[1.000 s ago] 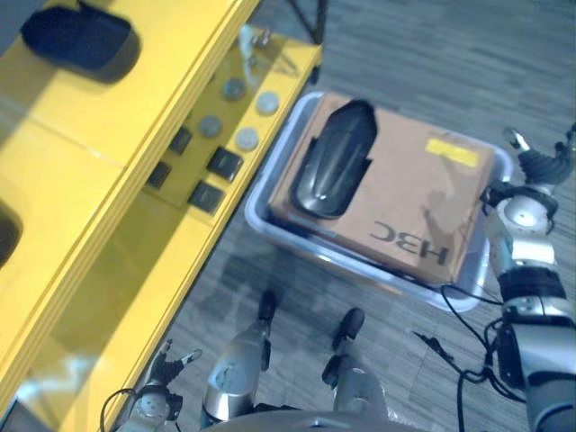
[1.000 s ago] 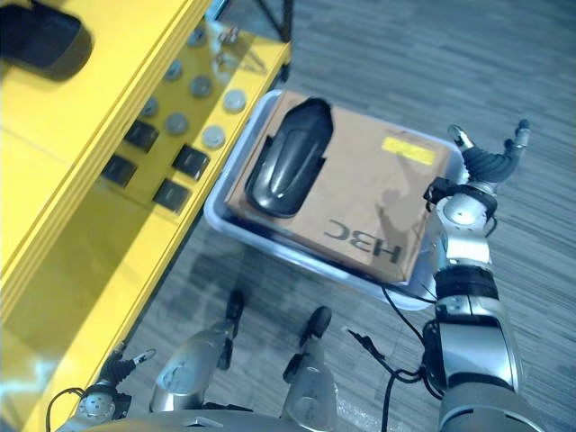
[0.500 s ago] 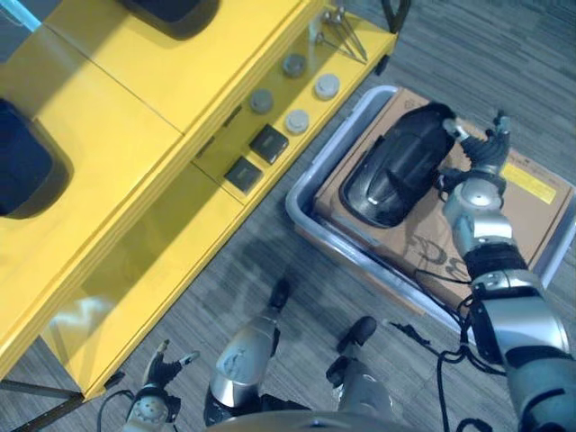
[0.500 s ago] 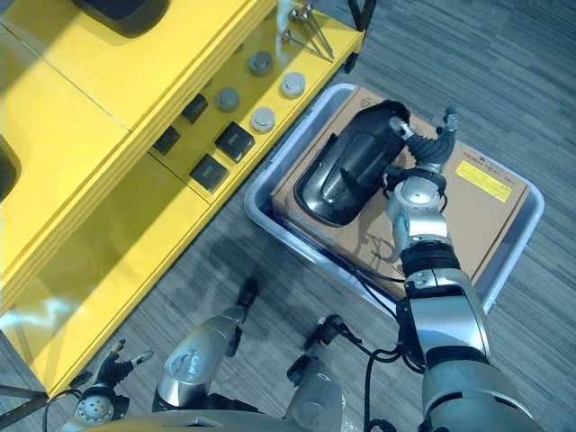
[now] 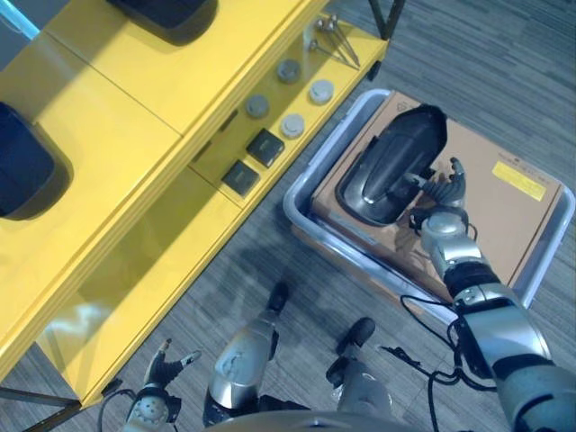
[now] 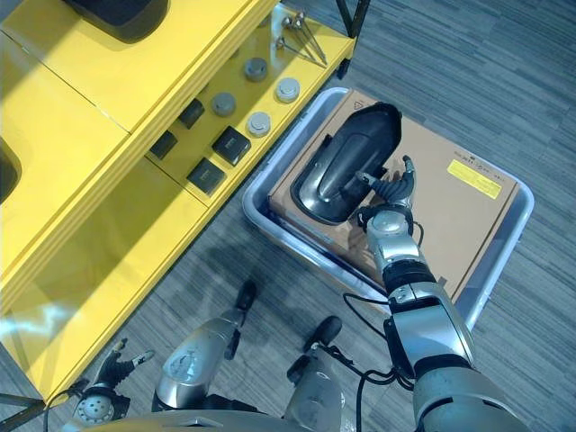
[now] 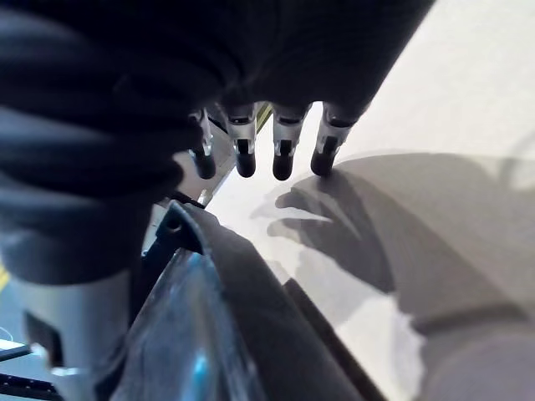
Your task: Move parts from the plastic box to the shelf.
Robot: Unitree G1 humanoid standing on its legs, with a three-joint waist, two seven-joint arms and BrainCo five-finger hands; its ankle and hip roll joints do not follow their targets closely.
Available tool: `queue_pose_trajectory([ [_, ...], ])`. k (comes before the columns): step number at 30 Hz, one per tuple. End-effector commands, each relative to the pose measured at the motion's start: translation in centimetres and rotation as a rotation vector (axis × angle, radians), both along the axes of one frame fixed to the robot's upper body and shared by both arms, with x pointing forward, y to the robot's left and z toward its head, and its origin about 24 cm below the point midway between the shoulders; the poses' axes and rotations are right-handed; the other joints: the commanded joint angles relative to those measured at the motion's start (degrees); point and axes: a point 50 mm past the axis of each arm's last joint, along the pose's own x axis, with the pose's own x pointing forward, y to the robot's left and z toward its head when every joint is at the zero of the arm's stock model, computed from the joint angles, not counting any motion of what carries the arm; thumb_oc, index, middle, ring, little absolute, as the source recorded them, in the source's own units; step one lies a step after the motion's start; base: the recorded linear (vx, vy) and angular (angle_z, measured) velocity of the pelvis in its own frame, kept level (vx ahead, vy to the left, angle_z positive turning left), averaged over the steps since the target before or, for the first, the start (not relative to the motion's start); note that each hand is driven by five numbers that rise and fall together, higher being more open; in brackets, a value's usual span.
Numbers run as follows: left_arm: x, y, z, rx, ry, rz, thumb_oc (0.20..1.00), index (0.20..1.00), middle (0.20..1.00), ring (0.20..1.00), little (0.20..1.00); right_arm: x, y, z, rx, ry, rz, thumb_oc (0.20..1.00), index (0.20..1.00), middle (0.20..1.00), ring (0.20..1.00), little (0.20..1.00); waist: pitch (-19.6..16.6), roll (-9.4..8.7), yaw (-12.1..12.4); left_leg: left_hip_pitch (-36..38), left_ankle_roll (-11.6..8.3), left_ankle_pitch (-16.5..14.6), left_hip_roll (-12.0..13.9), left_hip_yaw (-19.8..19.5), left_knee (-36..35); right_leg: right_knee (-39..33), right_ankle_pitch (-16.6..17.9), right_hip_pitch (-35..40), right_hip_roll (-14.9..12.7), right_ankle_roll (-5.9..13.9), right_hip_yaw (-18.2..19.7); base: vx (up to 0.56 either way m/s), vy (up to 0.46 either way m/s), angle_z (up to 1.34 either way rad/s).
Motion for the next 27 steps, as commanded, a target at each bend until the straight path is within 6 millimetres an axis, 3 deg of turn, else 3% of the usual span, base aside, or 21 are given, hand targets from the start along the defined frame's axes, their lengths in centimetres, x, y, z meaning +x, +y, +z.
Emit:
queue_pose_trajectory([
  [1, -2.6, 1.1, -0.4, 0.032, 0.067, 0.001, 1.0, 1.0, 1.0, 1.0, 1.0, -0.8, -1.0, 0.7, -0.125, -0.017, 0.001, 1.0, 1.0, 1.0, 1.0, 1.0, -3.33, 0.0, 0.51, -4.63, -0.76, -0.09, 2.48, 1.33, -0.05, 6.22, -6.97, 0.18, -2.9, 3.6, 1.87, 0.0, 0.0, 0.0],
  [8, -1.7, 1.2, -0.2, 0.019, 0.042, 0.007, 1.0, 1.0, 1.0, 1.0, 1.0, -0.7, -0.3, -1.0, -0.134, 0.09, 0.002, 1.0, 1.0, 1.0, 1.0, 1.0, -2.65, -0.2, 0.46, -5.73, -0.74, -0.27, 2.34, 1.19, 0.63, 6.7, -7.01, -0.95, -2.82, 3.59, 2.48, 0.0, 0.0, 0.0],
  [12, -1.1, 0.8, -0.1, 0.014, 0.03, 0.001, 1.0, 1.0, 1.0, 1.0, 1.0, -1.0, 0.5, -3.7, -0.145, 0.258, 0.018, 1.0, 1.0, 1.0, 1.0, 1.0, -2.29, -0.17, 0.79, -6.28, -0.77, -0.26, 2.29, 1.12, 0.84, 6.86, -7.09, -1.28, -2.96, 3.53, 2.33, -0.01, -0.004, 0.01],
  [13, -0.9, 0.4, -0.1, 0.011, 0.022, -0.018, 1.0, 1.0, 1.0, 1.0, 1.0, -1.5, 1.0, -5.7, -0.133, 0.323, 0.025, 0.875, 0.875, 0.875, 0.875, 0.875, -2.0, 0.0, 1.17, -6.54, -0.78, -0.18, 2.18, 0.92, 0.89, 6.78, -6.88, -1.29, -3.1, 3.52, 2.02, -0.03, -0.016, 0.05],
  [15, -0.6, 0.3, 0.0, 0.007, 0.014, -0.027, 1.0, 1.0, 1.0, 1.0, 1.0, -1.8, 1.1, -6.6, -0.142, 0.361, 0.03, 0.357, 0.357, 0.357, 0.357, 0.357, -1.86, 0.2, 1.35, -6.89, -0.78, -0.1, 2.09, 0.8, 0.95, 6.83, -6.78, -1.55, -3.22, 3.54, 1.91, -0.04, -0.005, 0.06],
  [16, -0.4, 0.1, 0.0, 0.002, 0.007, -0.032, 1.0, 1.0, 1.0, 1.0, 1.0, -2.0, 1.2, -7.2, -0.148, 0.385, 0.034, 0.2, 0.2, 0.2, 0.2, 0.2, -1.62, 0.43, 1.49, -7.18, -0.73, -0.04, 1.97, 0.7, 1.03, 6.98, -6.73, -1.81, -3.33, 3.5, 1.84, -0.05, 0.004, 0.05],
  [27, 0.7, -0.4, 0.3, 0.006, -0.024, -0.053, 1.0, 1.0, 1.0, 1.0, 1.0, -2.7, 1.0, -8.2, -0.174, 0.403, 0.014, 0.2, 0.2, 0.2, 0.2, 0.2, -1.18, 0.37, 1.09, -7.71, -0.58, 0.04, 1.85, 0.93, 0.84, 7.3, -6.36, -3.02, -3.34, 3.62, 2.24, -0.02, -0.004, 0.01],
])
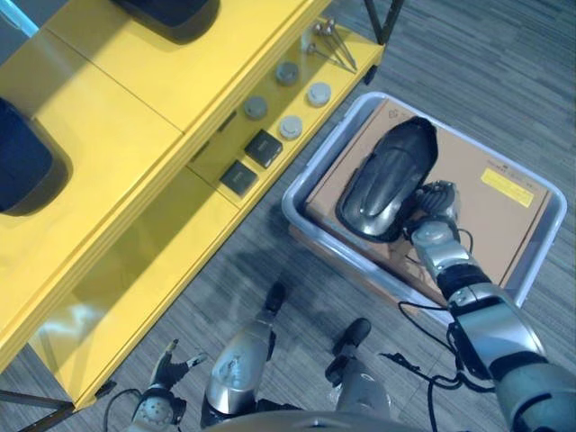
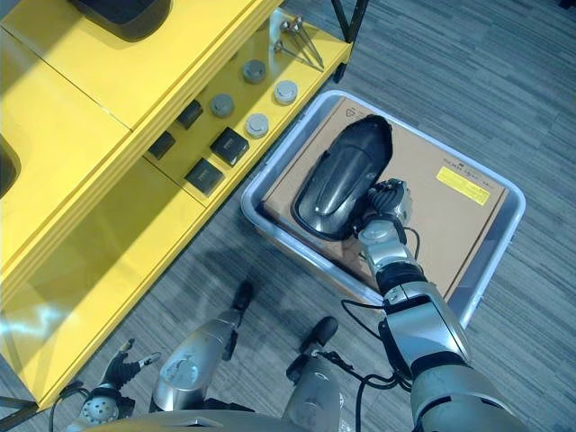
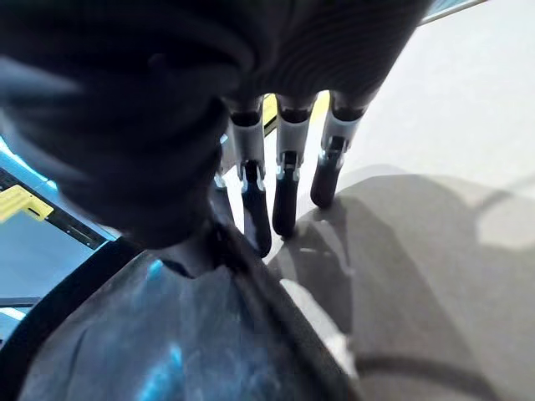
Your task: Move parts from the plastic box to the shelf.
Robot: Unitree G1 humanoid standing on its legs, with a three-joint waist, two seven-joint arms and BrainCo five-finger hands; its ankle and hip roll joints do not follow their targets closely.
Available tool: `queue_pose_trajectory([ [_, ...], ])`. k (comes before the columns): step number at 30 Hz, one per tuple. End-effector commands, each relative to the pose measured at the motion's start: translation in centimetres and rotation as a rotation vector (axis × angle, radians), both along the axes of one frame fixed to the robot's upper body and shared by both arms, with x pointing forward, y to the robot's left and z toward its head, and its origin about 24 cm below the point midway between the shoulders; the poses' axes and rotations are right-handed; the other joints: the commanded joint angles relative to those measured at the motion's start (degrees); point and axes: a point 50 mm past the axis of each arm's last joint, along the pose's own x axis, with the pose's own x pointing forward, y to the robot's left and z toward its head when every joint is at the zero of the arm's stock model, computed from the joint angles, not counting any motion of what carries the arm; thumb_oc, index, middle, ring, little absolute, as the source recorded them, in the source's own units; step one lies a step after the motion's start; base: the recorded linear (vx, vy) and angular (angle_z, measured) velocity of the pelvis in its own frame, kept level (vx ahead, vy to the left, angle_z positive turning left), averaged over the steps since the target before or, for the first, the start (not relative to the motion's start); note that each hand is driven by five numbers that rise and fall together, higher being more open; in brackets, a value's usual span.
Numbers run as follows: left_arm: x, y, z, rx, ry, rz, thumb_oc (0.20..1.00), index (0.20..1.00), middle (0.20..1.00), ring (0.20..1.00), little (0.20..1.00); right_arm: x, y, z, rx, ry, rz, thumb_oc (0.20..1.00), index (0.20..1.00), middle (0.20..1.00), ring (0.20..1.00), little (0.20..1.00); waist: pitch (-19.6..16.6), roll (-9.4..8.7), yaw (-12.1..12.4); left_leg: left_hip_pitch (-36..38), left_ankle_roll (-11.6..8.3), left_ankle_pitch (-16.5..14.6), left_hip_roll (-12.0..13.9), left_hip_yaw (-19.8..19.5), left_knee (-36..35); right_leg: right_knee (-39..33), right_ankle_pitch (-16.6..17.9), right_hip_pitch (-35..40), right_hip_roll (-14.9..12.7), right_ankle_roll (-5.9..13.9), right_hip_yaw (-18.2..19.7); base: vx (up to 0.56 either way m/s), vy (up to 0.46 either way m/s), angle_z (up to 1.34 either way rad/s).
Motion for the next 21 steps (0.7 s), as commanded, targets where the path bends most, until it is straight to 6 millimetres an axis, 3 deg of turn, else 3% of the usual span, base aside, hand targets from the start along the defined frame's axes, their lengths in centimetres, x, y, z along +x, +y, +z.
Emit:
queue_pose_trajectory([
  [1, 0.9, 0.7, 0.6, 0.023, -0.041, -0.002, 1.0, 1.0, 1.0, 1.0, 1.0, -2.3, 0.3, -5.1, 0.015, 0.191, 0.023, 0.2, 0.2, 0.2, 0.2, 0.2, 1.65, 1.39, 1.03, -3.9, -0.18, -0.53, 1.8, 2.0, -0.05, 4.08, -4.74, 1.0, -2.48, 3.65, 2.78, 0.0, 0.0, 0.0],
  [10, 1.2, 0.9, 1.0, 0.027, -0.096, 0.005, 1.0, 1.0, 1.0, 1.0, 1.0, -2.9, -1.4, -3.7, 0.158, -0.008, -0.072, 0.2, 0.2, 0.2, 0.2, 0.2, -0.82, 0.53, -0.7, -0.53, -0.22, -1.04, 2.5, 3.2, -1.34, 3.14, -4.29, 2.67, -1.79, 3.8, 3.23, 0.0, -0.052, 0.0],
  [14, 2.8, 1.0, 2.3, -0.03, -0.206, 0.03, 1.0, 1.0, 1.0, 1.0, 1.0, -3.5, -2.2, -1.0, 0.212, -0.244, -0.102, 0.2, 0.2, 0.2, 0.2, 0.2, -3.85, -0.64, -2.65, 3.94, -0.33, -1.41, 3.61, 4.52, -3.12, 1.57, -3.84, 5.59, -0.76, 4.05, 4.03, 0.07, -0.111, -0.08],
  [21, 6.8, -0.1, 5.7, -0.192, -0.382, -0.017, 1.0, 1.0, 1.0, 1.0, 1.0, -5.6, -3.7, 2.4, 0.224, -0.422, -0.119, 0.2, 0.2, 0.2, 0.2, 0.2, -9.76, -2.42, -5.26, 10.14, -0.29, -2.23, 5.12, 6.29, -4.99, -1.31, -2.49, 10.05, 0.34, 4.24, 5.29, 0.09, -0.094, -0.16],
])
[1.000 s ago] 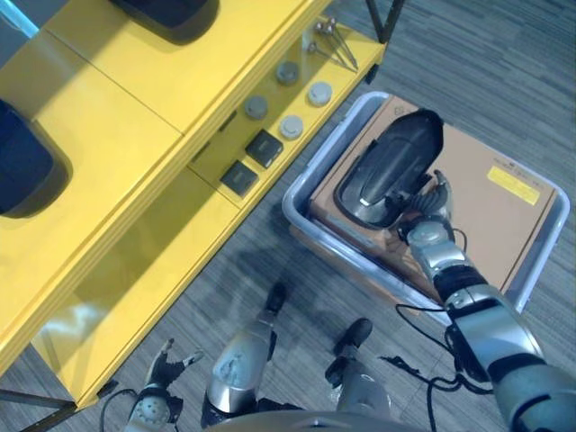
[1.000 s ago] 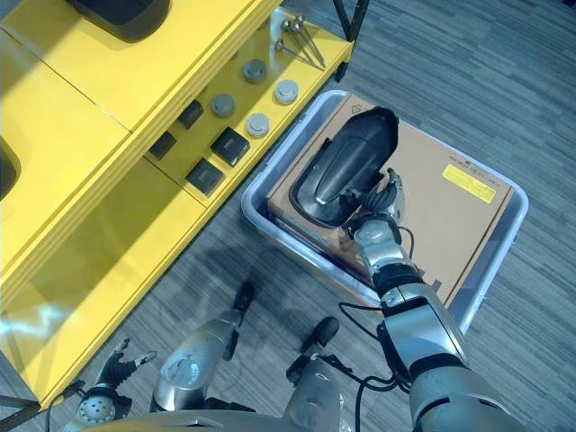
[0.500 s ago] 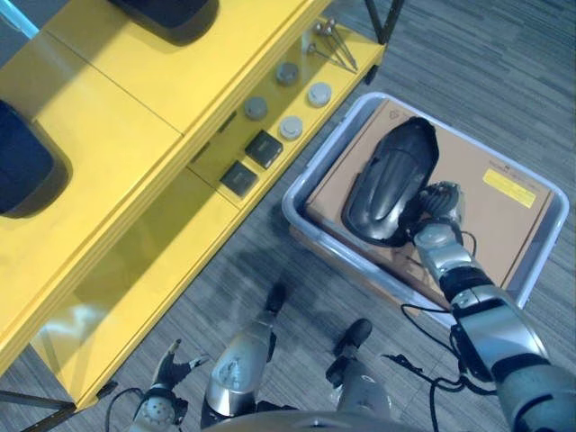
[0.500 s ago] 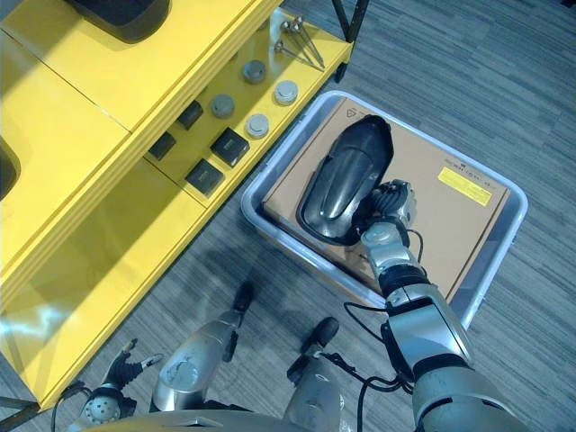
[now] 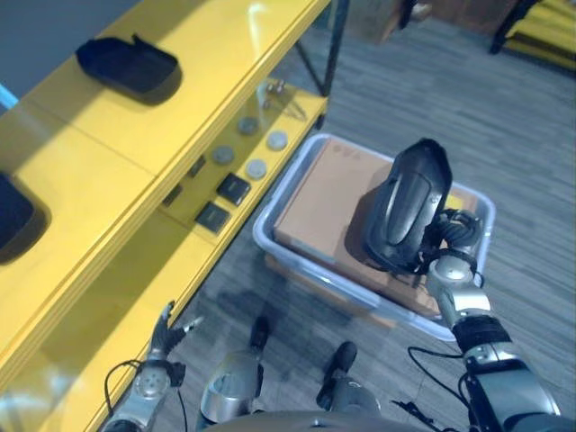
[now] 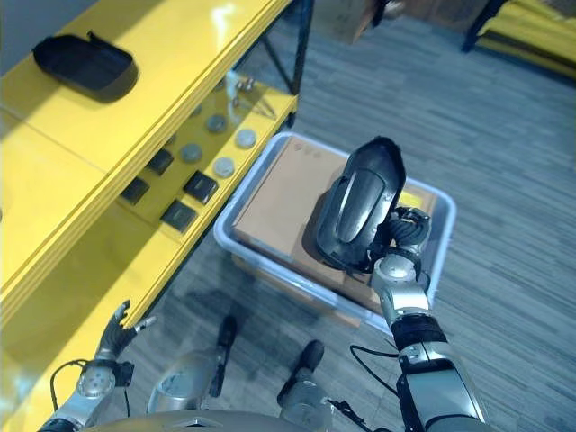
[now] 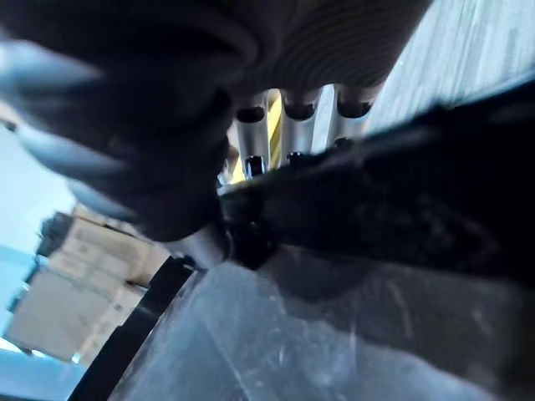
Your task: Move parts from the plastic box to the shelf.
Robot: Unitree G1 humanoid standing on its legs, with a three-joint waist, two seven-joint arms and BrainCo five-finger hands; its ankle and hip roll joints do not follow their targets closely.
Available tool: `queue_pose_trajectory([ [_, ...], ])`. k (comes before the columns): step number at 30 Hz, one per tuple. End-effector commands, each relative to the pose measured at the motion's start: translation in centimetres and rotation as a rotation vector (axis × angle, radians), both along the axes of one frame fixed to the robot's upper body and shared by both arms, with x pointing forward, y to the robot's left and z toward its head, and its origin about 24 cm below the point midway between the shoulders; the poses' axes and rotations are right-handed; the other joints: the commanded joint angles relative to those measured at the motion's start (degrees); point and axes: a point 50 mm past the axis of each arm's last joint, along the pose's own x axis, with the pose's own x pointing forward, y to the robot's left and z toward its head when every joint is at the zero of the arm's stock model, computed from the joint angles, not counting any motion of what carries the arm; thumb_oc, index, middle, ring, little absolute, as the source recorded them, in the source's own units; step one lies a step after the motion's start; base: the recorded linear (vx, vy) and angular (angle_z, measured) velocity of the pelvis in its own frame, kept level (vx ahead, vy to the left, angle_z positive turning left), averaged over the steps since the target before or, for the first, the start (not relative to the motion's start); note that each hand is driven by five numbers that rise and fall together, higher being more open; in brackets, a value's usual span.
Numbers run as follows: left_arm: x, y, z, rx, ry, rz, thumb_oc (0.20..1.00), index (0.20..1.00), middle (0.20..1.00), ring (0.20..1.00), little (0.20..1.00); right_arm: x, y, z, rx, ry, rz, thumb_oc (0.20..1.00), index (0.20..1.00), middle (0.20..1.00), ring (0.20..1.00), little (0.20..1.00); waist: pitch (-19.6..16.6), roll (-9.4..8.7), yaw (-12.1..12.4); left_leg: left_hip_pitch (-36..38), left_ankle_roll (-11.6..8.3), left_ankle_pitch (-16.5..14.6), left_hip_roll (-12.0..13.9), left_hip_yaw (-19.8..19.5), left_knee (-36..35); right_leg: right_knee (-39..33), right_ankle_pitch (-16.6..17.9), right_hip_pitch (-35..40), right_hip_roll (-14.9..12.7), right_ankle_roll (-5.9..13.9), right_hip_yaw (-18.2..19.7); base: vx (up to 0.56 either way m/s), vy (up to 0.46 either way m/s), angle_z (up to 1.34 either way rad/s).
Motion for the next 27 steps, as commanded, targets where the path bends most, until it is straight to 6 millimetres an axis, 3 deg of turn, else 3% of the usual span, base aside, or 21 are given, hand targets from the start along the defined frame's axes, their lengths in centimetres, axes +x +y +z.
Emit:
queue_pose_trajectory([
  [1, 1.3, -0.5, 1.2, -0.068, -0.045, -0.053, 1.0, 1.0, 1.0, 1.0, 1.0, 0.1, -1.7, 3.7, -0.057, -0.149, -0.031, 0.2, 0.2, 0.2, 0.2, 0.2, -3.95, -0.39, 1.04, -0.66, 0.33, -2.09, 2.89, 4.13, 0.17, 1.55, -2.54, 1.31, -2.34, 4.37, 3.6, 0.1, -0.072, -0.19],
  [10, 5.8, -3.1, 5.5, -0.344, -0.155, -0.122, 1.0, 1.0, 1.0, 1.0, 1.0, -2.1, -1.2, 2.4, -0.099, -0.101, 0.056, 0.2, 0.2, 0.2, 0.2, 0.2, -8.82, -1.05, -2.48, 4.59, -0.02, -2.23, 4.23, 6.64, -1.2, -0.89, -2.01, 5.02, -1.2, 4.31, 5.89, 0.08, -0.036, -0.24],
  [16, 9.7, -7.8, 8.8, -0.559, -0.127, -0.288, 1.0, 1.0, 1.0, 1.0, 1.0, -0.5, 1.7, 2.2, -0.156, -0.036, 0.247, 0.2, 0.2, 0.2, 0.2, 0.2, -10.24, -0.96, -4.79, 6.32, -0.22, -1.97, 4.89, 7.85, -1.6, -1.92, -1.95, 6.48, -0.74, 4.34, 6.77, 0.02, -0.016, -0.2],
  [18, 10.2, -9.0, 9.0, -0.61, -0.073, -0.317, 1.0, 1.0, 1.0, 1.0, 1.0, 0.2, 2.7, 2.3, -0.167, -0.026, 0.287, 0.2, 0.2, 0.2, 0.2, 0.2, -10.53, -0.89, -5.14, 6.48, -0.29, -1.9, 4.93, 8.04, -1.66, -2.08, -1.9, 6.63, -0.73, 4.39, 6.88, 0.02, 0.005, -0.17],
  [19, 10.7, -10.7, 9.1, -0.673, 0.012, -0.348, 1.0, 1.0, 1.0, 1.0, 1.0, 0.9, 4.1, 2.4, -0.183, -0.014, 0.341, 0.2, 0.2, 0.2, 0.2, 0.2, -10.96, -0.81, -5.64, 6.62, -0.32, -1.77, 4.98, 8.26, -1.82, -2.18, -1.88, 6.63, -0.68, 4.43, 7.13, 0.02, 0.013, -0.17],
  [23, 11.0, -12.3, 9.0, -0.723, 0.095, -0.368, 1.0, 1.0, 1.0, 1.0, 1.0, 1.8, 5.5, 2.6, -0.194, -0.005, 0.387, 0.2, 0.2, 0.2, 0.2, 0.2, -11.42, -0.68, -6.13, 6.84, -0.39, -1.64, 5.03, 8.57, -2.04, -2.36, -1.86, 6.71, -0.63, 4.47, 7.34, 0.02, 0.013, -0.05],
  [24, 10.8, -13.9, 8.2, -0.734, 0.229, -0.382, 1.0, 1.0, 1.0, 1.0, 1.0, 2.7, 7.2, 2.7, -0.198, 0.005, 0.439, 0.2, 0.2, 0.2, 0.2, 0.2, -12.02, -0.51, -6.59, 7.12, -0.44, -1.53, 5.08, 8.98, -2.23, -2.52, -1.88, 6.83, -0.57, 4.5, 7.59, 0.06, 0.026, -0.03],
  [27, 10.9, -14.7, 7.7, -0.714, 0.292, -0.392, 1.0, 1.0, 1.0, 1.0, 1.0, 3.5, 8.4, 2.9, -0.188, 0.008, 0.469, 0.2, 0.2, 0.2, 0.2, 0.2, -12.47, -0.39, -6.85, 7.24, -0.5, -1.57, 5.16, 9.32, -2.27, -2.58, -1.99, 6.87, -0.62, 4.59, 7.75, 0.05, 0.02, -0.03],
])
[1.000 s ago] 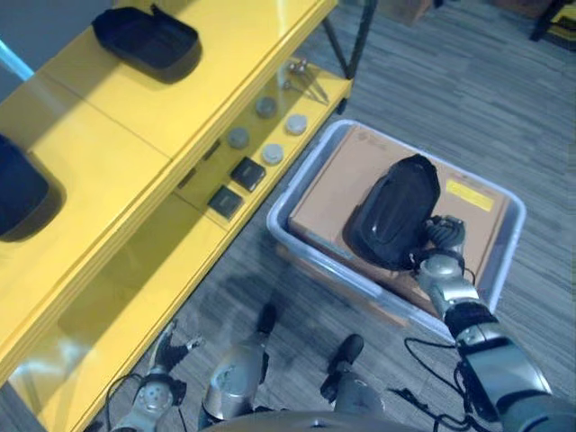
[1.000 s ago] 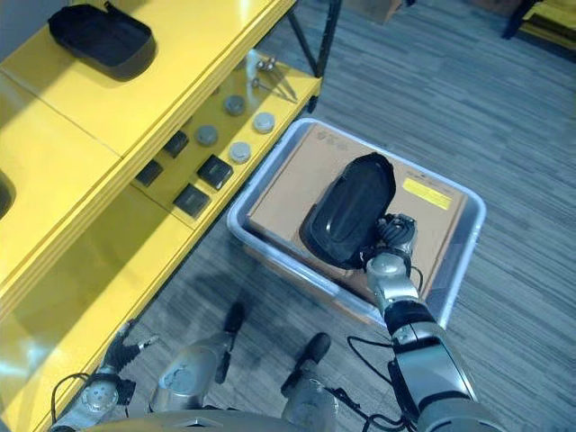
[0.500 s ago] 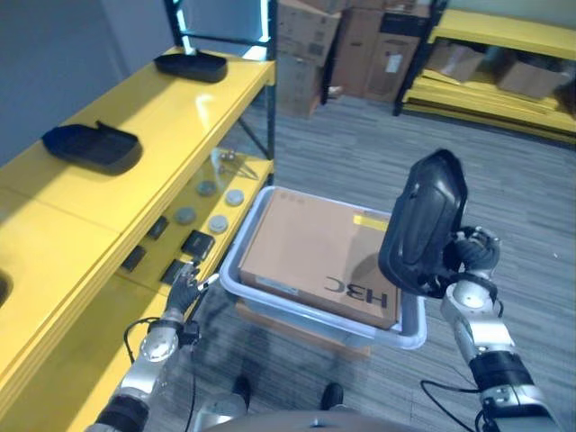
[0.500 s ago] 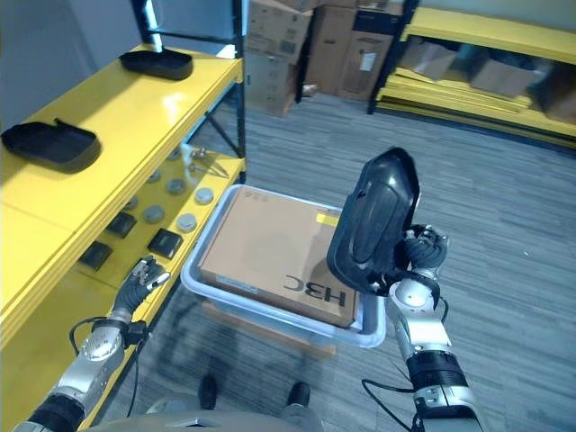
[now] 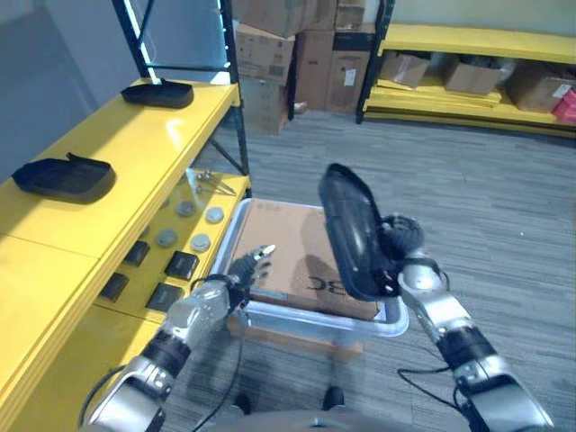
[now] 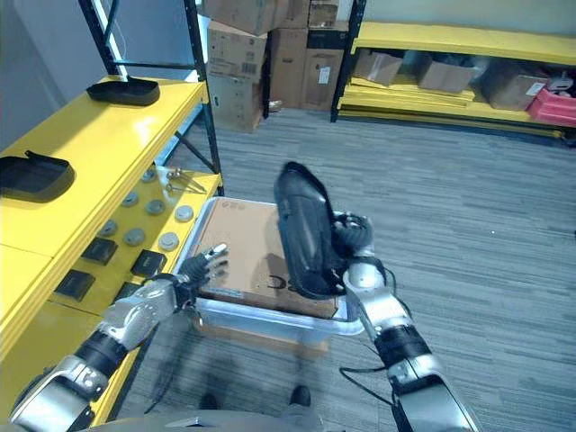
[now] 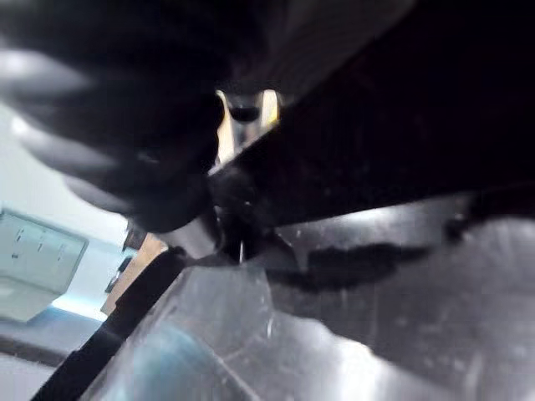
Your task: Move parts from the plastic box to the shelf.
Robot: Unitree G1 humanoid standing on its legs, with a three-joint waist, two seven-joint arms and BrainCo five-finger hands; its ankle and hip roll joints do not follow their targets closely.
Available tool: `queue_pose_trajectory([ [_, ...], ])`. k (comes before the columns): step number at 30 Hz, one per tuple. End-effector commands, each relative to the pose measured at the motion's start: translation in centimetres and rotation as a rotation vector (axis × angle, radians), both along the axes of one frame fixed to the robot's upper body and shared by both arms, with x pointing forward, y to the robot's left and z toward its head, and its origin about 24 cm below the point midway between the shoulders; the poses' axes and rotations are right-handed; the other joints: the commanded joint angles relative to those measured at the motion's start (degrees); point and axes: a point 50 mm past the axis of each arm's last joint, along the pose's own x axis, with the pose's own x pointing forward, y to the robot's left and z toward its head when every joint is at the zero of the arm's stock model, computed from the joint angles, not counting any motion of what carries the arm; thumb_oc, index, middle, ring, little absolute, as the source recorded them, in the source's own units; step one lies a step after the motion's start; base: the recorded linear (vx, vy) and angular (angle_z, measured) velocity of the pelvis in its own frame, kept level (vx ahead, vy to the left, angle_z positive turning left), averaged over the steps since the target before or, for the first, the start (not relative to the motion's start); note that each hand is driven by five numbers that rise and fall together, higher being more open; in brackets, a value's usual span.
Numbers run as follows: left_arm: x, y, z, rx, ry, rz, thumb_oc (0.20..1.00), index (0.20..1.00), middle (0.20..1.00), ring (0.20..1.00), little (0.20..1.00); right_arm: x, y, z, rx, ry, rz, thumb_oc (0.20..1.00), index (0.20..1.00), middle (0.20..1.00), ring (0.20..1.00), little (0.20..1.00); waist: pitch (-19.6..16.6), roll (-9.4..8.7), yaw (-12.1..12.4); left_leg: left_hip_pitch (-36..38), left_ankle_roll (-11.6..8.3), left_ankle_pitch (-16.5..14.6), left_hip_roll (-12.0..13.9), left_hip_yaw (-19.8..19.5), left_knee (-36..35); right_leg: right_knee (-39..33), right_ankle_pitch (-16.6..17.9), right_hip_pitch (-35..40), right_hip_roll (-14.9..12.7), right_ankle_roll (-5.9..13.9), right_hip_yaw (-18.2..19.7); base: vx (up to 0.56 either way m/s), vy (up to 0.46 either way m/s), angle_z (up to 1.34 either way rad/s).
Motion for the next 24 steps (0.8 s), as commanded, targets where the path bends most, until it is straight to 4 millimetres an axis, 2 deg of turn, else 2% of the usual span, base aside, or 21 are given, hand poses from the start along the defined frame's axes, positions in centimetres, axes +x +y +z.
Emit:
queue_pose_trajectory([
  [1, 0.7, -1.0, 0.1, 0.016, 0.045, -0.04, 1.0, 1.0, 1.0, 1.0, 1.0, 2.5, 1.0, 4.0, -0.013, -0.149, 0.033, 0.2, 0.2, 0.2, 0.2, 0.2, -2.87, -0.37, 1.42, -3.43, -0.23, -0.52, 2.69, 1.63, 0.83, 0.31, -2.4, 1.68, -3.75, 5.17, 0.23, 0.04, 0.026, -0.01],
  [6, 1.0, -1.7, -0.1, 0.029, 0.065, -0.057, 1.0, 1.0, 1.0, 1.0, 1.0, 3.1, 2.6, 4.0, 0.023, -0.142, 0.058, 0.2, 0.2, 0.2, 0.2, 0.2, -3.23, -0.19, 1.28, -3.55, -0.26, -0.74, 2.64, 1.82, 0.93, 0.31, -2.55, 1.6, -3.96, 5.38, 0.42, 0.05, 0.019, -0.04],
  [12, 2.0, -3.2, 2.4, -0.124, -0.05, -0.012, 1.0, 1.0, 1.0, 1.0, 1.0, 2.9, 3.9, 2.9, 0.038, -0.088, 0.083, 0.2, 0.2, 0.2, 0.2, 0.2, -3.05, -0.11, 1.5, -3.53, -0.18, -0.95, 2.52, 1.55, 1.01, 0.54, -2.68, 1.67, -4.22, 5.4, 0.41, 0.04, 0.014, -0.01],
  [17, 2.8, -3.8, 5.9, -0.278, -0.185, 0.04, 1.0, 1.0, 1.0, 1.0, 1.0, 2.5, 4.6, 1.2, 0.037, -0.024, 0.11, 0.2, 0.2, 0.2, 0.2, 0.2, -2.73, -0.13, 2.14, -3.39, -0.15, -1.22, 2.3, 1.19, 1.34, 0.84, -2.98, 2.17, -4.29, 5.09, -0.12, 0.05, 0.006, 0.0],
  [24, 2.1, -4.7, 5.9, -0.287, -0.178, -0.026, 1.0, 1.0, 1.0, 1.0, 1.0, 2.3, 5.7, 0.6, 0.038, -0.006, 0.15, 0.2, 0.2, 0.2, 0.2, 0.2, -2.56, -0.07, 2.33, -3.41, -0.1, -1.19, 2.13, 0.77, 1.33, 1.25, -3.34, 2.19, -4.16, 4.87, -0.12, 0.01, 0.0, 0.0],
])
